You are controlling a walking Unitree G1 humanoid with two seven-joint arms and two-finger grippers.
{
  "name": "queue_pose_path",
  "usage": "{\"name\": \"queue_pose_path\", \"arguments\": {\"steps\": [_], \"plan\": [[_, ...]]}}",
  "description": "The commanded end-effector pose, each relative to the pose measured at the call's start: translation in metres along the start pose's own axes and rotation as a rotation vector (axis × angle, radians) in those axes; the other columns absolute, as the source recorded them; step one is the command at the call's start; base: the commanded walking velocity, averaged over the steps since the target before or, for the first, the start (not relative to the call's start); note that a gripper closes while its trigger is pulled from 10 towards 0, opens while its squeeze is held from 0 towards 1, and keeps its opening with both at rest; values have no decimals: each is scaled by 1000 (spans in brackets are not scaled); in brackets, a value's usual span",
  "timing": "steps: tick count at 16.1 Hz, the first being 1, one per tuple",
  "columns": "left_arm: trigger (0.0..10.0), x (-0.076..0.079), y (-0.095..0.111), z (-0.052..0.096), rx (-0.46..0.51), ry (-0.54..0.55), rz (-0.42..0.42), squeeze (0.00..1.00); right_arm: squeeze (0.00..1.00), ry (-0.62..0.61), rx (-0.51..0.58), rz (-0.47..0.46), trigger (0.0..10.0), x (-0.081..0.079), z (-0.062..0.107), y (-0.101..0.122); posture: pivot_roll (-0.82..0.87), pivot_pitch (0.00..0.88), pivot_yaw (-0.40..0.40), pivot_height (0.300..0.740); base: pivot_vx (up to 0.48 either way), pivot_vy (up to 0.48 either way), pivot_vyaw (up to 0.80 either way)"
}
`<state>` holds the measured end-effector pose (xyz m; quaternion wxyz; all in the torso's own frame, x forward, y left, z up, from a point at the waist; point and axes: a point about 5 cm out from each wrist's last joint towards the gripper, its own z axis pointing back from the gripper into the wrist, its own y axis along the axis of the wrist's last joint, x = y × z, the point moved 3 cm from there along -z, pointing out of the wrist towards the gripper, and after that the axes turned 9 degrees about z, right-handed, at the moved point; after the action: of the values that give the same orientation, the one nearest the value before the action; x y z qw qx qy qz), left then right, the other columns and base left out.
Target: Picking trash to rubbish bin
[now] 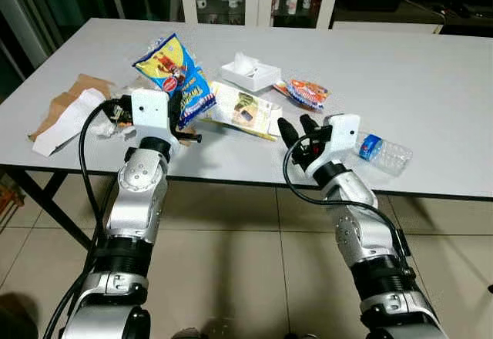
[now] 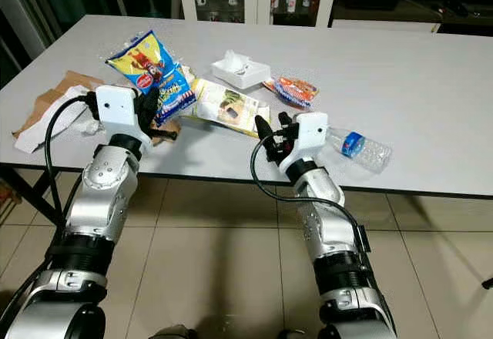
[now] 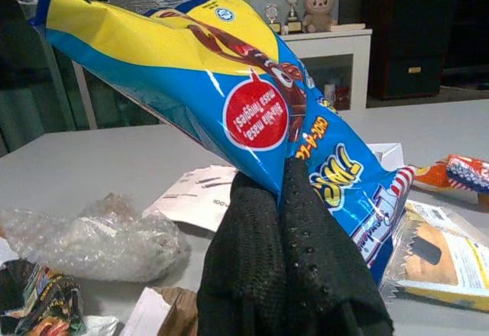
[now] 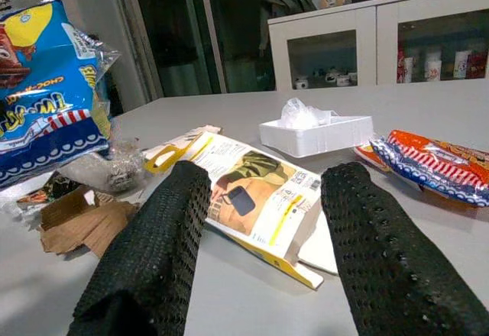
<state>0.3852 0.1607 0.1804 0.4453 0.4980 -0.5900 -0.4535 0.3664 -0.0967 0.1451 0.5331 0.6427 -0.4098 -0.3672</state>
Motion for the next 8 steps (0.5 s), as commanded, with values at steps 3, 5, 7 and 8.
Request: {"name": "queue_pose_path", "arguments": {"steps": [3,5,7,8], "plan": [[10000,-1,2,-2,-1,11,1,0,0,-9,11,10,10000,1,-5,5,44,3,7,740,465,0,0],[10000,0,3,-3,2,7,1,0,0,-32,1,-1,10000,5,-6,4,44,0,7,740,465,0,0],[10000,1,3,-3,2,6,2,0,0,-39,-1,-9,10000,6,-6,4,42,0,7,740,465,0,-622],[10000,2,3,-3,3,4,2,0,0,-37,1,-10,10000,6,-6,4,42,0,7,740,465,0,-800]]}}
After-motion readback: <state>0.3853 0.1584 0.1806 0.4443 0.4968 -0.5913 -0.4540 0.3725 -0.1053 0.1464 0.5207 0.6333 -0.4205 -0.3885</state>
